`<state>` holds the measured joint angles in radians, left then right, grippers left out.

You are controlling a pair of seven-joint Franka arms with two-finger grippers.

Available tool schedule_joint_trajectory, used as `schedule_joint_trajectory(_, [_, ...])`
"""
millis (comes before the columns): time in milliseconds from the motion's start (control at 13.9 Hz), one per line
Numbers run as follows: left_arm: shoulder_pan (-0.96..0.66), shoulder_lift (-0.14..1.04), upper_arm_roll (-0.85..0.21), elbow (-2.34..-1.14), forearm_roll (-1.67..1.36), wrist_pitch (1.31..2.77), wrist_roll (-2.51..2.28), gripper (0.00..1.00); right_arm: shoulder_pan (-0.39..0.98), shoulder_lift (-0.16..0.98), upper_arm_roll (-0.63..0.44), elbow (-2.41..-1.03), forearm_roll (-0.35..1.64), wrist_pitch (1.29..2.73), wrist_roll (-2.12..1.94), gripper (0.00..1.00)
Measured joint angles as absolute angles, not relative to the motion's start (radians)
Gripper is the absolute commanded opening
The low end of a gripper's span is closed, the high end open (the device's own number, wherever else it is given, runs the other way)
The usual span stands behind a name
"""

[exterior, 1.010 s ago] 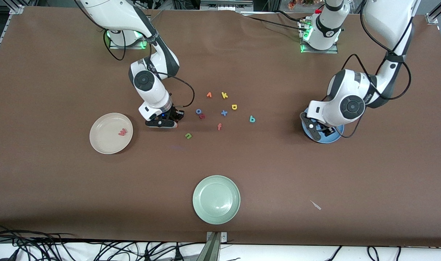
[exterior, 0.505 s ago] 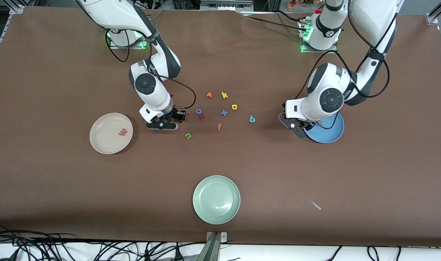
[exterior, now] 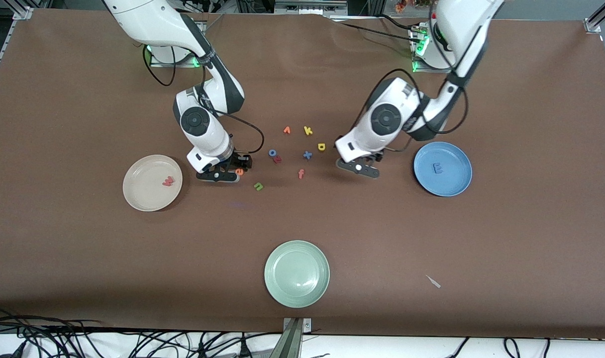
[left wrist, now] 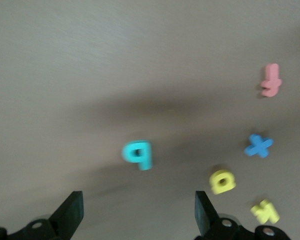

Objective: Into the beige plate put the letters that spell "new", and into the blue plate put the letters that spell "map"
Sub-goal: 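Grasp the teal letter with the left gripper while the right gripper grasps orange e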

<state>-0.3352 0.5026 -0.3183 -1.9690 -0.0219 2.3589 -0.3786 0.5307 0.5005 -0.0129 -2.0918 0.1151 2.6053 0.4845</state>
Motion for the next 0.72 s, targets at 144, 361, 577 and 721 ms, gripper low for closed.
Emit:
schedule_joint_trajectory(144, [-0.353,0.550,-0.316,-1.969,0.024,2.406,-0.420,0.90,0.531,0.515,-0.013,-2.074,0.115,2.605,0.484,0.74])
schedule_joint_trajectory(361, [-0.350,0.590,-0.308,-1.968,0.107,2.440,-0.491,0.87,0.531,0.523,-0.012,-2.063,0.115,2.605,0.484,0.73])
schedule_joint_trajectory(577, [-0.352,0.599,-0.309,-1.963,0.182,2.444,-0.545,0.52,0.531,0.531,-0.012,-2.060,0.115,2.606,0.484,0.70])
schedule_joint_trajectory(721, [-0.352,0.602,-0.309,-1.963,0.193,2.445,-0.554,0.37,0.532,0.532,-0.011,-2.059,0.115,2.606,0.485,0.66])
